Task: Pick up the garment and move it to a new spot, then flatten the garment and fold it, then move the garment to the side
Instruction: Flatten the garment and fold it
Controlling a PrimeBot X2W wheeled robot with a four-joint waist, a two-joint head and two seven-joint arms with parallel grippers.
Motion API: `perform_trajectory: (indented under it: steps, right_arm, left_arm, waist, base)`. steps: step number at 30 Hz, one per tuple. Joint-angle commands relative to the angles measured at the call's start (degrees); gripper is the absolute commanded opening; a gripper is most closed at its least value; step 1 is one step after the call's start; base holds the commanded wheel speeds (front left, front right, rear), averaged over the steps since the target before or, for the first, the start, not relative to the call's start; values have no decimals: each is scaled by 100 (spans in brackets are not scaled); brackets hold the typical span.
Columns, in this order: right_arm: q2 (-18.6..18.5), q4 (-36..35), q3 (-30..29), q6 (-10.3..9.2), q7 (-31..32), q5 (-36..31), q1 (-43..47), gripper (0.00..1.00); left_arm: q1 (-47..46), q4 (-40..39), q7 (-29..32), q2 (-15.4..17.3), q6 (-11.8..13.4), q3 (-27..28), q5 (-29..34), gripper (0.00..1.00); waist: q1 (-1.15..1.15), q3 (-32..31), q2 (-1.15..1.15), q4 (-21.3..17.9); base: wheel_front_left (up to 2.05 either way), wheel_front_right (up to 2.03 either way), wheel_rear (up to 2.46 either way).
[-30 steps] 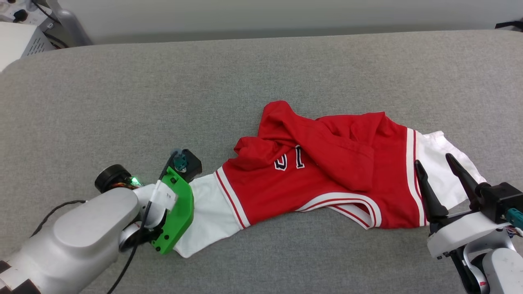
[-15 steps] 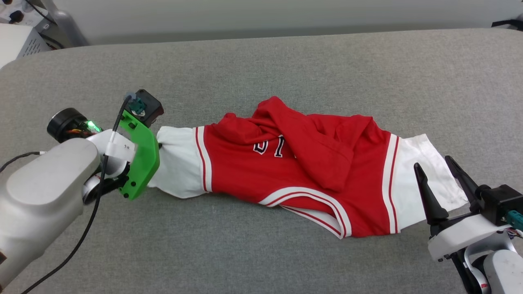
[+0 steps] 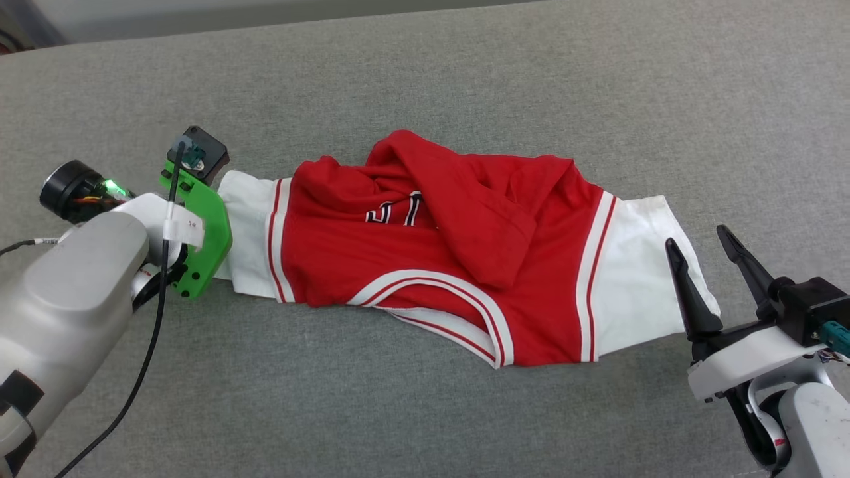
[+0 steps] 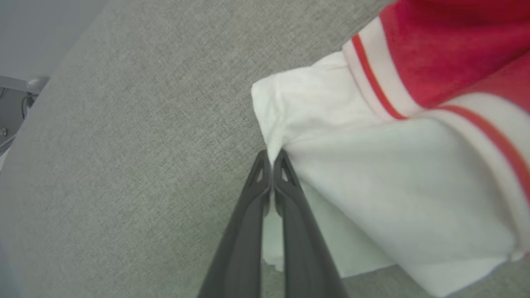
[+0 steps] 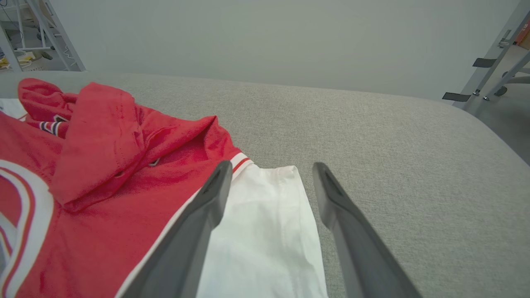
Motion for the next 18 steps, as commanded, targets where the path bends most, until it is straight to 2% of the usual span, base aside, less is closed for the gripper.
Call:
perform_trajectory:
  steps: [1, 2, 3, 4, 10, 14, 18]
  right_arm:
    - [15, 9, 10, -5, -54, -15, -103, 100]
    - [21, 11, 4, -5, -61, -24, -107, 100]
    - [29, 9, -5, -5, -71, -36, -107, 100]
    - [34, 6, -15, -5, -78, -45, -101, 100]
    - [75, -47, -106, -5, -111, -86, 31, 100]
    - [112, -95, -132, -5, -109, -105, 135, 100]
    - [136, -117, -121, -5, -98, -115, 177, 100]
  left_arm:
    - [129, 116, -79, -38, 15, 10, -10, 0]
    - [150, 160, -144, -53, 15, 10, -7, 0]
    - [173, 208, -213, -68, 15, 10, -2, 37]
    - [182, 242, -258, -77, 15, 10, -8, 100]
    - [-43, 133, -349, 8, 15, 10, -394, 100]
    - [-320, -149, 181, 247, 15, 15, -998, 100]
    - [-528, -597, 1111, 563, 15, 14, -1655, 100]
  waist:
    - [-1, 86, 0, -100]
    - [-1, 82, 0, -98]
    - [-1, 69, 0, -90]
    - [-1, 52, 0, -76]
    - [-1, -140, 0, 111]
    - [-1, -249, 0, 229]
    - [-1, -301, 0, 278]
  base:
    - [0, 0, 0]
    - [0, 0, 0]
    - [0, 0, 0]
    - [0, 0, 0]
    - [0, 0, 0]
    - [0, 0, 0]
    - [0, 0, 0]
